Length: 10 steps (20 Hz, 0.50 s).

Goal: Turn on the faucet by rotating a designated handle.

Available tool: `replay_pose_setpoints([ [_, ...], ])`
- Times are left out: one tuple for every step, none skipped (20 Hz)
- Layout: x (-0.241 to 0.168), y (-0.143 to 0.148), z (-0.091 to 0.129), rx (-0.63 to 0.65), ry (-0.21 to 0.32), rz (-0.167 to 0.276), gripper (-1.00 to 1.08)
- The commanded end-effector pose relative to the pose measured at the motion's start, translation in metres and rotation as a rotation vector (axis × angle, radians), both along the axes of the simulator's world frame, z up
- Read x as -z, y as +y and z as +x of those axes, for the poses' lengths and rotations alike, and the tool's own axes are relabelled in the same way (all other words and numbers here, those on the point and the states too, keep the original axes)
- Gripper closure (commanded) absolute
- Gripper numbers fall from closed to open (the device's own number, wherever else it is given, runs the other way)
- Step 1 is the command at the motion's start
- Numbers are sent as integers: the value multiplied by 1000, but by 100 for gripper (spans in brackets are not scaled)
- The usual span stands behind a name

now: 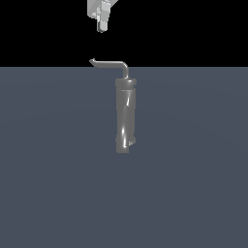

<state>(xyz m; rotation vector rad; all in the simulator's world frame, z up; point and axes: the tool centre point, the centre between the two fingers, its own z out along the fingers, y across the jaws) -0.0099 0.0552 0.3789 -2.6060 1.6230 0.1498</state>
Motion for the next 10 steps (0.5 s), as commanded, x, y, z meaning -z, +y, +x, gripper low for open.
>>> replay_pose_setpoints([
  [10, 3, 12, 67, 3, -12, 108],
  [13, 4, 17, 93, 4, -17, 108],
  [17, 6, 22, 119, 5, -23, 108],
  [21, 7, 26, 145, 5, -28, 108],
  [25, 8, 31, 171, 5, -34, 108],
  [29, 9, 36, 197, 5, -40, 108],
  [33, 11, 40, 223, 5, -46, 108],
  [37, 12, 44, 248, 5, -52, 108],
  [41, 13, 49, 273, 4, -58, 108],
  [45, 15, 53, 297, 3, -64, 108],
])
